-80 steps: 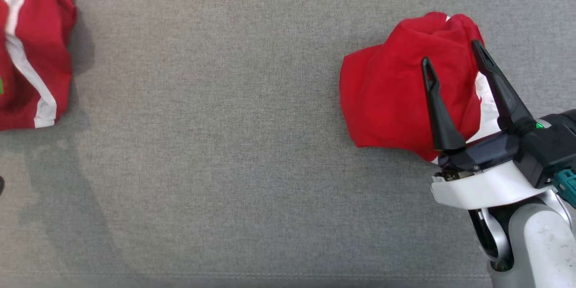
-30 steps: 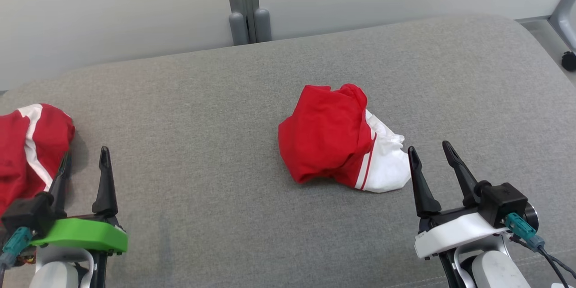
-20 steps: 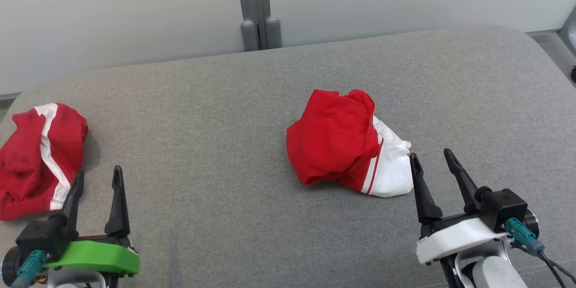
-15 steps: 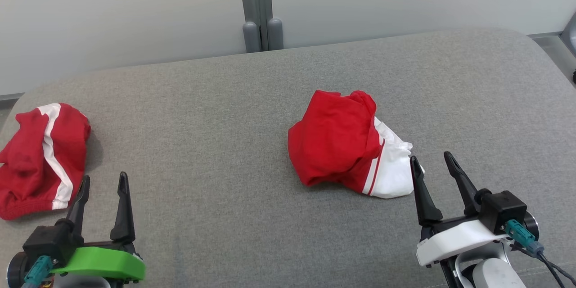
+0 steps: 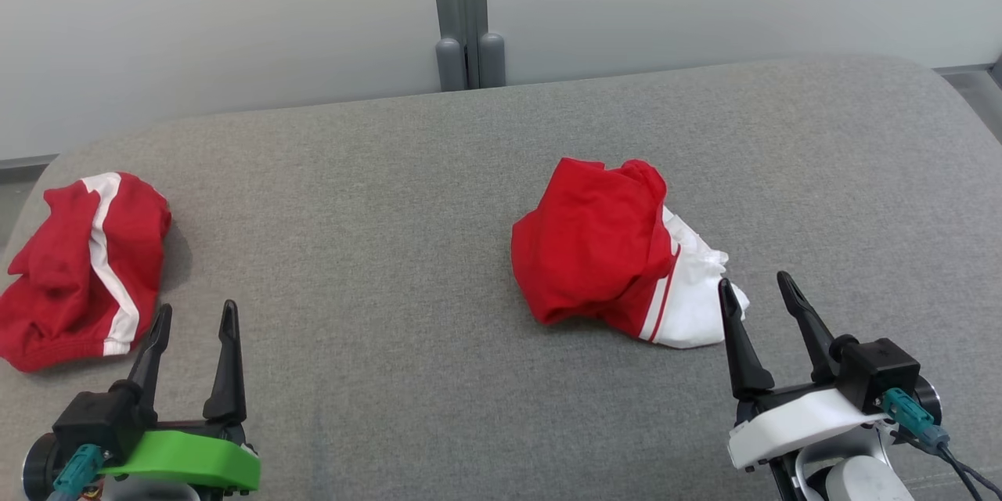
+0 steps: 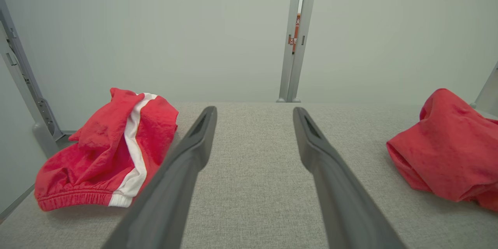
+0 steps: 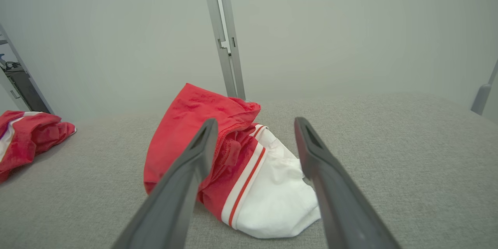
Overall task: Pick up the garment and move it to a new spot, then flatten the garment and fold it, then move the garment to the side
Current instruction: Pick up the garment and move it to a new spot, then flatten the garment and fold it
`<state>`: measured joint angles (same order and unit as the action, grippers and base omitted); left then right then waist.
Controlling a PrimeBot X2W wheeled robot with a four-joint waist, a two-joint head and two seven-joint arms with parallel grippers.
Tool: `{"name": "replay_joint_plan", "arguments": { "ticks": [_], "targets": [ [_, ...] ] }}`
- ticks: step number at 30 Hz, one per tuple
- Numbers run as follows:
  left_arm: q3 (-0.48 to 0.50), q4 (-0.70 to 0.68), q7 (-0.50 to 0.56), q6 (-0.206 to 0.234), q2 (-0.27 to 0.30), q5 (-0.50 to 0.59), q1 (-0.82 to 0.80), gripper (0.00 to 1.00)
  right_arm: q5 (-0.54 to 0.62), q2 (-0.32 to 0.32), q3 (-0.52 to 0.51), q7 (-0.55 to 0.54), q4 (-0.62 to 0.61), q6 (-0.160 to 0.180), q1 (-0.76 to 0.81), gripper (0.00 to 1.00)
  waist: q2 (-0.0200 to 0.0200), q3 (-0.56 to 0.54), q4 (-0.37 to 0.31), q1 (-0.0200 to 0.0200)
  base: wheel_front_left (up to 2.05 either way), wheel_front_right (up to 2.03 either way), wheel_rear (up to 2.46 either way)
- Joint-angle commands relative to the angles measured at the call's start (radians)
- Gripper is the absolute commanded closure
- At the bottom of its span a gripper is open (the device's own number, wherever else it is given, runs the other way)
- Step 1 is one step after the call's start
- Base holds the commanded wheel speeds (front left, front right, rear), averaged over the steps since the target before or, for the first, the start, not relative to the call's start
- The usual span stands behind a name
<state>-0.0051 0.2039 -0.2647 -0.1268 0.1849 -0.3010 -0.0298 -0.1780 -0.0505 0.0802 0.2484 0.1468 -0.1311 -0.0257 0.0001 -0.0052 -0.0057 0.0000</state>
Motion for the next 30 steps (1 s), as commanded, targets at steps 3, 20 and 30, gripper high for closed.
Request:
{"name": "replay_joint_plan", "arguments": {
  "ticks": [3, 20, 30],
  "targets": [
    [0.012, -0.001, 0.001, 0.006, 0.003, 0.000, 0.023, 0.00, -0.003, -0.001, 0.001, 0.006, 0.004, 0.001, 0.009, 0.00, -0.0001, 0.001, 0.001, 0.0000, 0.00, 0.00, 0.00],
    [0.010, -0.017, 0.001, 0.004, -0.007, 0.013, 0.036, 0.00, -0.002, -0.001, 0.003, 0.000, 0.012, 0.001, 0.006, 0.00, -0.0001, -0.005, -0.003, 0.0000, 0.00, 0.00, 0.00],
    [-0.004, -0.017, 0.001, 0.001, -0.001, 0.013, 0.037, 0.00, -0.002, -0.001, 0.008, -0.002, 0.015, 0.001, 0.008, 0.00, -0.0001, -0.010, -0.006, 0.0000, 0.00, 0.00, 0.00]
  ]
}}
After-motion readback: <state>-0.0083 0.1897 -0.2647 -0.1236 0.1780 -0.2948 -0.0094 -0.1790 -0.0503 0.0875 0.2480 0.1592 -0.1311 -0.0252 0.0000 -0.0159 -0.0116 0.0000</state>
